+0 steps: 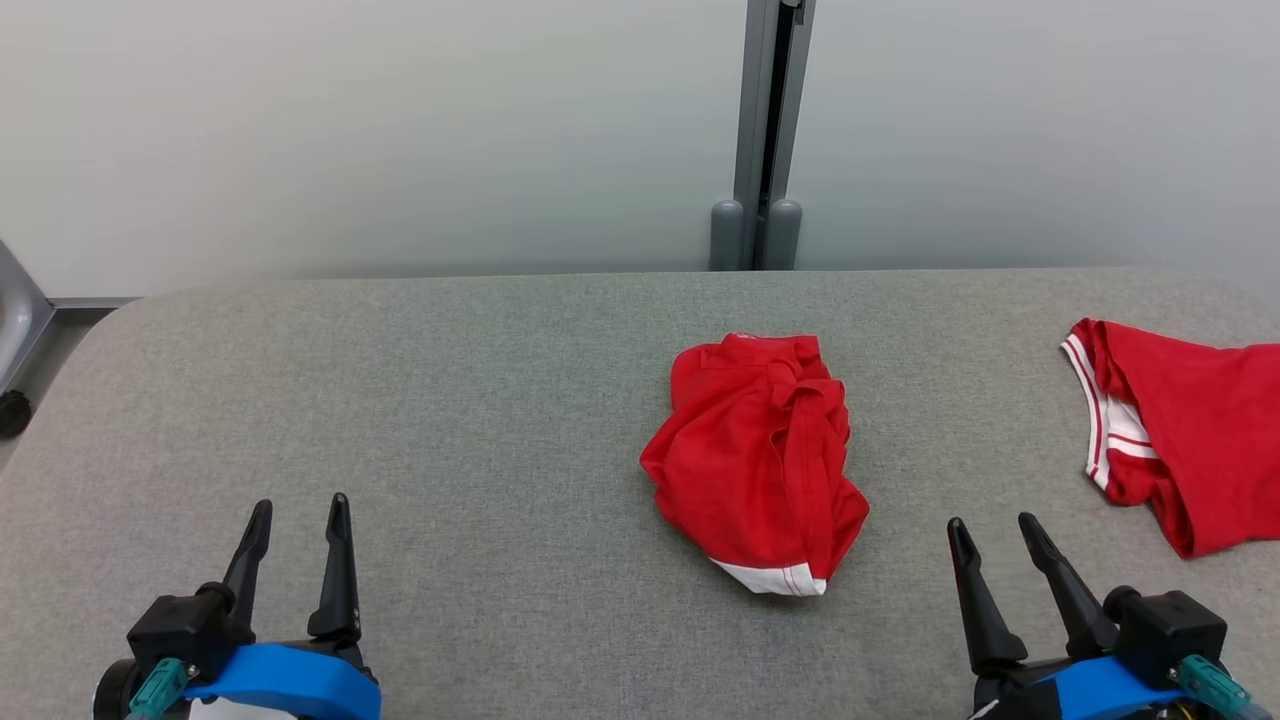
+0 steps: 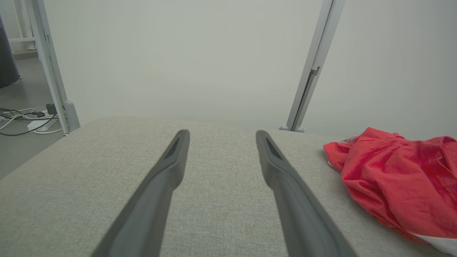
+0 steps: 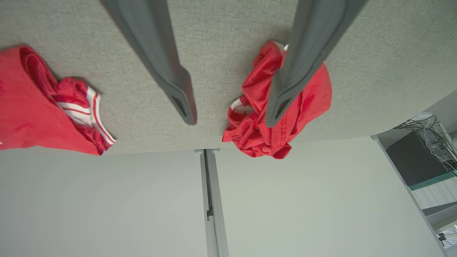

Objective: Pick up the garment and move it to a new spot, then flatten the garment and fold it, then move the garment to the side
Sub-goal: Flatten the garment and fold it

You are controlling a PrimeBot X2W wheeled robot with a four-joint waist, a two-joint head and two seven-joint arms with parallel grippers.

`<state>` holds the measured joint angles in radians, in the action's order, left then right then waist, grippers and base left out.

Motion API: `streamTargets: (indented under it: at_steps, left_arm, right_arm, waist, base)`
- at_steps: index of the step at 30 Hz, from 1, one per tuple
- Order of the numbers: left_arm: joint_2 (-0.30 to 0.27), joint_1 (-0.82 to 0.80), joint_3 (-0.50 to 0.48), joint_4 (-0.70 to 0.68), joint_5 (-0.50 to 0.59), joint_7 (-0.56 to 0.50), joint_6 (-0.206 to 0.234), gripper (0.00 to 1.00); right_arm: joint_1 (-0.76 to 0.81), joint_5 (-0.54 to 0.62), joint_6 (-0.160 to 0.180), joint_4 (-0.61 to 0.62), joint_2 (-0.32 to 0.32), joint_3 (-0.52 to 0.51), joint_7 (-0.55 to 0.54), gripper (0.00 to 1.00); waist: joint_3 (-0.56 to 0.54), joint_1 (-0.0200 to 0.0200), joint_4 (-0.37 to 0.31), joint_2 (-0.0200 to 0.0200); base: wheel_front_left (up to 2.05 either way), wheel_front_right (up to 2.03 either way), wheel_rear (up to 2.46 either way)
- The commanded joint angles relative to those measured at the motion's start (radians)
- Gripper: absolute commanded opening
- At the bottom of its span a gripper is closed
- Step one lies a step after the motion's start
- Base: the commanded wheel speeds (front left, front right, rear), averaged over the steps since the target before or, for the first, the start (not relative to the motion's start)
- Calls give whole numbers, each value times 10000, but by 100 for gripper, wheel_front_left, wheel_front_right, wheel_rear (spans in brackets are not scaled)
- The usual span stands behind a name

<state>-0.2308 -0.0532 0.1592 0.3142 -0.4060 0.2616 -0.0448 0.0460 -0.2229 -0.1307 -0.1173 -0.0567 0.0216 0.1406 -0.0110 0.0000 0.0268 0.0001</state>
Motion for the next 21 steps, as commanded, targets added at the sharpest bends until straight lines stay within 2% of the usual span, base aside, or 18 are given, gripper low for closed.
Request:
streamTargets:
  at_steps: [1, 5, 10, 21]
  left_arm:
    - [0, -108, -33, -28, 2, 44, 16, 100]
    - [12, -140, -33, -55, 20, 44, -6, 100]
    - [18, -188, -1, -37, 16, 44, -77, 100]
    - [-18, -506, 50, 26, 34, 44, -201, 100]
  right_arm:
    - [-8, -49, -1, -20, 33, 26, -30, 100]
    - [-152, -155, -1, -148, 41, 287, -201, 100]
    - [-500, -370, -1, -654, -225, 1160, -810, 100]
    - [-2116, -1387, -1, -3001, -235, 2604, -1336, 100]
  waist:
    - [-1, 0, 12, -1]
    - [11, 0, 47, -1]
    - [76, 0, 64, -1]
    - [383, 0, 194, -1]
  base:
    - [0, 0, 0]
    - [0, 0, 0]
    - [0, 0, 0]
    - [0, 0, 0]
